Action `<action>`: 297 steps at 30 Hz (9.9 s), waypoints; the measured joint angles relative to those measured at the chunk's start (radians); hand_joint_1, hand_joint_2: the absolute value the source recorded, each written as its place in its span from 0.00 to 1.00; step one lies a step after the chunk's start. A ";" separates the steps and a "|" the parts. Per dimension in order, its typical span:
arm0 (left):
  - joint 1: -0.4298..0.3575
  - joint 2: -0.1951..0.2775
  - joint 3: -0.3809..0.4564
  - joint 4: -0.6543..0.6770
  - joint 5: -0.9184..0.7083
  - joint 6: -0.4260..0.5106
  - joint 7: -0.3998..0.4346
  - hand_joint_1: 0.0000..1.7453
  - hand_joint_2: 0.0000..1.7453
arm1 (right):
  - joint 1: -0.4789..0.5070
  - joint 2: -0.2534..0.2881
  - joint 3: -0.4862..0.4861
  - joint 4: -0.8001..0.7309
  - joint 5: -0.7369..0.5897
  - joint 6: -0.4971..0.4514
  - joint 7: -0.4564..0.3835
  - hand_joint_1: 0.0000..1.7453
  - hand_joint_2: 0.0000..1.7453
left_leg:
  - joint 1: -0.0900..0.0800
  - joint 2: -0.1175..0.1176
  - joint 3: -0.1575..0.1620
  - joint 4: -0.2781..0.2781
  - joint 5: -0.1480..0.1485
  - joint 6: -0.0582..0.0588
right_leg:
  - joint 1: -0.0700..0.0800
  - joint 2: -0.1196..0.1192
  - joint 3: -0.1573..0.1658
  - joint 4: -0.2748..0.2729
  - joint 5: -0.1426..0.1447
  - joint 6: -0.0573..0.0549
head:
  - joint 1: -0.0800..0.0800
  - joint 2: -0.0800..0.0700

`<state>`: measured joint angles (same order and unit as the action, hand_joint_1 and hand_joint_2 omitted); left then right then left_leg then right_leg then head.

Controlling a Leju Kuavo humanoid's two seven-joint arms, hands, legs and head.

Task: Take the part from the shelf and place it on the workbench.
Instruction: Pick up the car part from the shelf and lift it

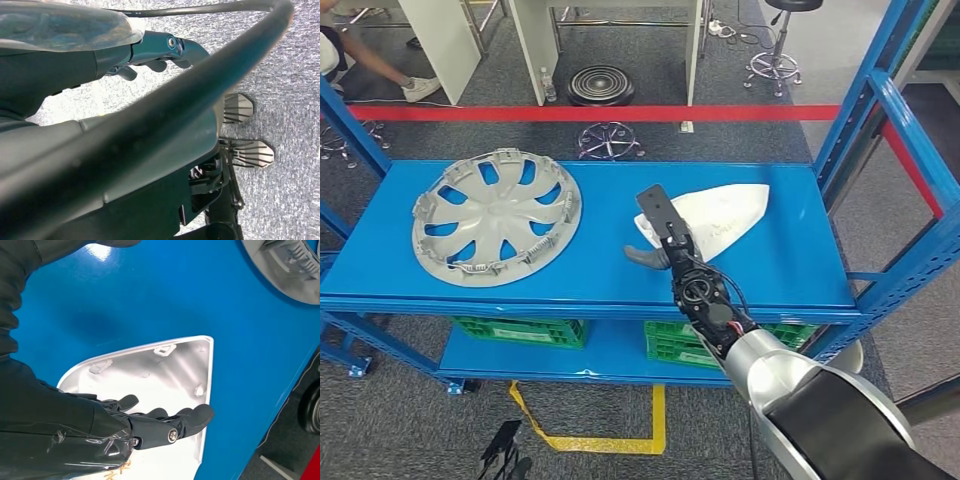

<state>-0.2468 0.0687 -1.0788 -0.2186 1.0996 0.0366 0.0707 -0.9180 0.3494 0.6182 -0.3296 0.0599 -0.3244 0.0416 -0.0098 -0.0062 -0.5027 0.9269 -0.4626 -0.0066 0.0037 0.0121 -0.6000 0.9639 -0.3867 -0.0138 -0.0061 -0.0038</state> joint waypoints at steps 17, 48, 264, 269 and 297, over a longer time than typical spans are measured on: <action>0.000 0.000 0.000 0.002 0.007 0.003 -0.002 0.00 0.00 | 0.000 0.000 0.052 0.004 0.009 0.001 0.032 0.00 1.00 | 0.000 0.000 0.000 0.000 0.000 0.000 | 0.000 0.000 0.000 0.000 0.000 0.000 | 0.000 0.000; 0.003 0.003 0.000 0.004 0.012 -0.003 -0.010 0.00 0.00 | -0.001 -0.014 0.146 0.032 0.101 0.063 0.128 0.94 1.00 | 0.000 0.000 0.000 0.000 0.000 0.000 | 0.000 0.000 -0.001 0.000 0.000 -0.001 | 0.000 0.000; 0.014 0.039 -0.026 0.005 0.066 -0.021 -0.049 0.00 0.00 | -0.256 -0.245 0.214 0.025 0.300 0.521 0.063 0.00 1.00 | 0.000 0.000 -0.001 0.000 -0.001 0.000 | 0.000 0.000 -0.002 0.000 -0.001 -0.001 | 0.001 0.000; 0.017 0.039 -0.026 0.005 0.067 -0.021 -0.052 0.00 0.00 | -0.250 -0.245 0.198 0.025 0.294 0.521 0.061 0.00 1.00 | 0.000 0.000 -0.002 0.000 -0.001 0.000 | 0.000 0.000 -0.002 0.000 -0.001 0.000 | 0.001 0.000; 0.018 0.044 -0.026 0.005 0.066 -0.022 -0.050 0.00 0.00 | -0.201 -0.270 0.196 0.027 0.248 0.631 0.118 0.00 1.00 | 0.000 0.000 -0.002 0.000 -0.001 0.000 | 0.000 0.001 -0.003 0.000 -0.001 0.000 | 0.000 0.000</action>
<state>-0.2291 0.1129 -1.1048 -0.2132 1.1659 0.0145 0.0209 -1.1186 0.0792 0.8141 -0.3022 0.3077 0.3071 0.1593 -0.0098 -0.0060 -0.5045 0.9269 -0.4637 -0.0069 0.0038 0.0127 -0.6027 0.9639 -0.3878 -0.0140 -0.0059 -0.0038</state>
